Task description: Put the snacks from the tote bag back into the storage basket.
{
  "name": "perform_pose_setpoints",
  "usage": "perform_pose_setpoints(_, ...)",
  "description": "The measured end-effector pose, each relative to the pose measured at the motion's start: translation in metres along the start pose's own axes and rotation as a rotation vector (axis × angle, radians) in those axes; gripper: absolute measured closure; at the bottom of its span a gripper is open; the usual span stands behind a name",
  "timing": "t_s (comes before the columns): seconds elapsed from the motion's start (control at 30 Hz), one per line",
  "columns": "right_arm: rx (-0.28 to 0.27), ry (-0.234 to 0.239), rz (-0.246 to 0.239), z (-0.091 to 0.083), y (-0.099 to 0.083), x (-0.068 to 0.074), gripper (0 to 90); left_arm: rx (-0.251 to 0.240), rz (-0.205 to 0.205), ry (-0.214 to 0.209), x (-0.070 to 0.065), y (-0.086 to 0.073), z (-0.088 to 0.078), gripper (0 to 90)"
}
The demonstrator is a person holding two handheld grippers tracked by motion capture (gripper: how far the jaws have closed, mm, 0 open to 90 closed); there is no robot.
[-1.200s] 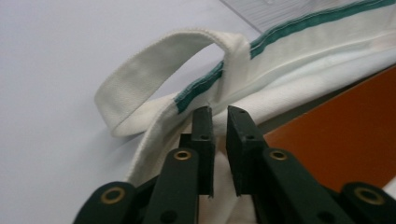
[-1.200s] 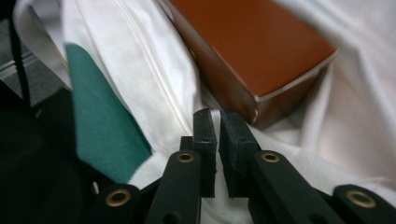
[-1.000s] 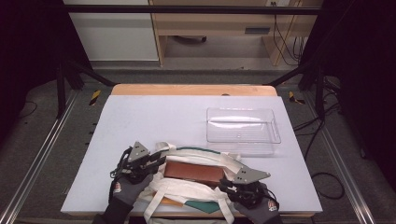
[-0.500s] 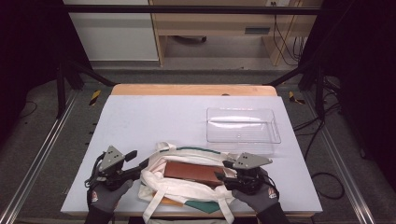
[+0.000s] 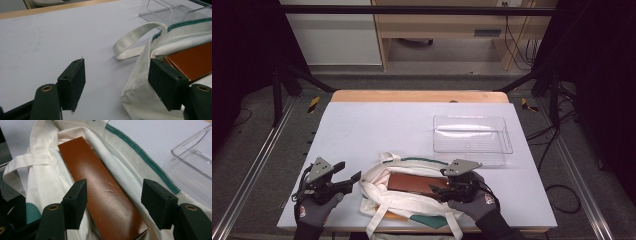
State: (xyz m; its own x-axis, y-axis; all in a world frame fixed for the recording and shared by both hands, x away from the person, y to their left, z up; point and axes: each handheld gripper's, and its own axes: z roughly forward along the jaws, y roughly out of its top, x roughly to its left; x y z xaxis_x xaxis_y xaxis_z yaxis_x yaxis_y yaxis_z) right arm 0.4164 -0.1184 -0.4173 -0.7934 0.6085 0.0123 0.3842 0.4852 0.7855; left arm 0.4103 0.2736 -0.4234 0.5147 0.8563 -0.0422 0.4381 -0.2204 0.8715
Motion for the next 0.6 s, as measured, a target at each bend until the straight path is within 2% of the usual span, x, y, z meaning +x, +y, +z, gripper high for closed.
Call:
perform_pose_setpoints(0.27, 0.05, -0.002, -0.002, 0.009, -0.008, -0.003, 35.0, 0.005, -0.041, 0.013, 0.012, -0.006, 0.002, 27.4)
perform_pose_setpoints(0.6, 0.096, 0.019, -0.035, 0.018, -0.011, -0.004, 29.9, 0.011, -0.031, 0.007, 0.011, -0.007, 0.005, 27.6)
